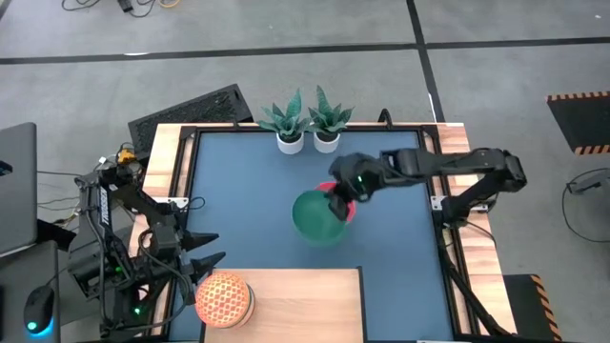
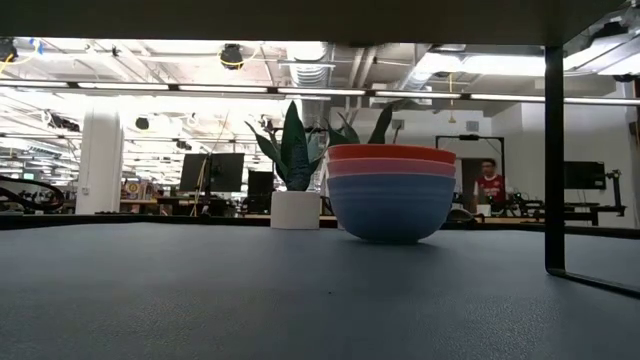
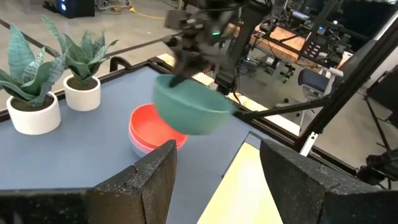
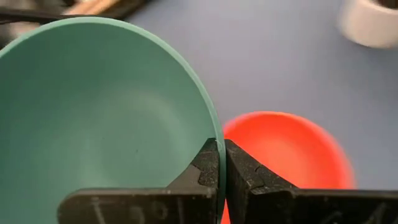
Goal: Place and stack bowls onto a shelf
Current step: Put the green bowl on the shelf
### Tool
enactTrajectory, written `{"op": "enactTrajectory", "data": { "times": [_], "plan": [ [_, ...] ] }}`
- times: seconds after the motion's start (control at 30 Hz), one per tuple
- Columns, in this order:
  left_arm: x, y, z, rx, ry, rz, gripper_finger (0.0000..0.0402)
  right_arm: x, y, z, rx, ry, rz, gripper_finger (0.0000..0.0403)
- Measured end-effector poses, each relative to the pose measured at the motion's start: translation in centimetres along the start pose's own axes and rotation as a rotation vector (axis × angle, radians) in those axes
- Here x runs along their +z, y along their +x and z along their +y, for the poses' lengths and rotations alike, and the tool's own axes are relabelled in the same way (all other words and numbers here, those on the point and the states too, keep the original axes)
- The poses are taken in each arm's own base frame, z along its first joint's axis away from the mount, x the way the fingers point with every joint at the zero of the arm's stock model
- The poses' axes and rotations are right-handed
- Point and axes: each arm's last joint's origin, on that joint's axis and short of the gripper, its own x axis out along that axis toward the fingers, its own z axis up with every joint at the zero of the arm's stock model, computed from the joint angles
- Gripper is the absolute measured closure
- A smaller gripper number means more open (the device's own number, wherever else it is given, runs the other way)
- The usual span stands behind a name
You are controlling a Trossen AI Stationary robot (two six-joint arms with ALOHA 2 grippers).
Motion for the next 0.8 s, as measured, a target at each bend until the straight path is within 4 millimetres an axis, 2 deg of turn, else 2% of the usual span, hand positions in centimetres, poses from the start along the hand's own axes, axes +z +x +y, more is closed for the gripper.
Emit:
{"op": "enactTrajectory", "data": {
  "times": [0.13, 0.4, 0.6, 0.8],
  "plan": [
    [0.0, 0.0, 0.0, 0.001, 0.006, 0.0, 0.0187, -0.6, -0.5, 4.8, 0.137, -0.043, -0.026, 0.0376],
    [-0.1, 0.0, 0.0, -0.003, 0.009, 0.044, 0.0187, -2.5, 0.2, 11.8, 0.214, -0.126, 0.012, 0.0376],
    [-0.3, 0.0, 0.0, -0.005, 0.008, 0.084, 0.0187, -3.7, 1.9, 14.9, 0.196, -0.185, 0.095, 0.0376],
    [-0.3, 0.0, -0.1, -0.009, -0.002, 0.11, 0.0187, -4.9, 3.1, 16.3, 0.127, -0.212, 0.168, 0.0376]
  ]
}}
